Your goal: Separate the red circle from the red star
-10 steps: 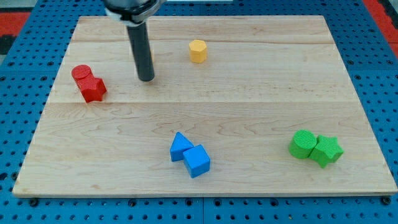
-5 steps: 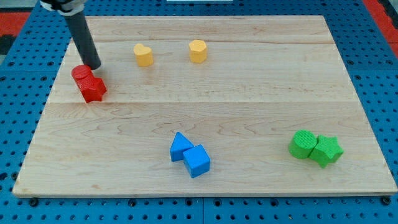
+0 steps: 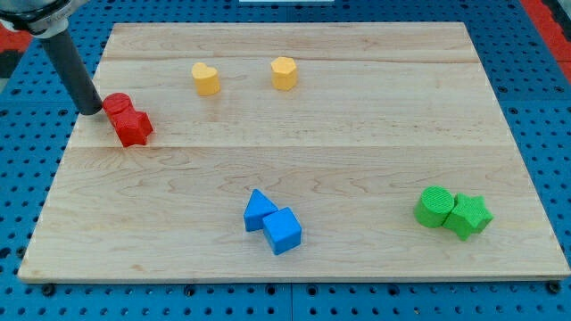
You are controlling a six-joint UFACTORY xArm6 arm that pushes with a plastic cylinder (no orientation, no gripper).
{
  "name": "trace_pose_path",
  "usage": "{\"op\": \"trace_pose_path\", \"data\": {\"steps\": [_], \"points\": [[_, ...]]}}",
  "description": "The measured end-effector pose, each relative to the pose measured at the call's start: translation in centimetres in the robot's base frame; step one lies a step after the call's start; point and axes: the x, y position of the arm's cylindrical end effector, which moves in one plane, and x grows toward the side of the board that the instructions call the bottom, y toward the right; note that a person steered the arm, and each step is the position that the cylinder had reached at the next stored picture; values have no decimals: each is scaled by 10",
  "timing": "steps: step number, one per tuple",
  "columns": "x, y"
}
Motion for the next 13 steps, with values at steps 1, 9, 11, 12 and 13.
{"op": "trace_pose_path", "data": {"steps": [1,9,11,12,13], "points": [[4,26],[-11,122],[4,175],[4,175],[9,175]]}}
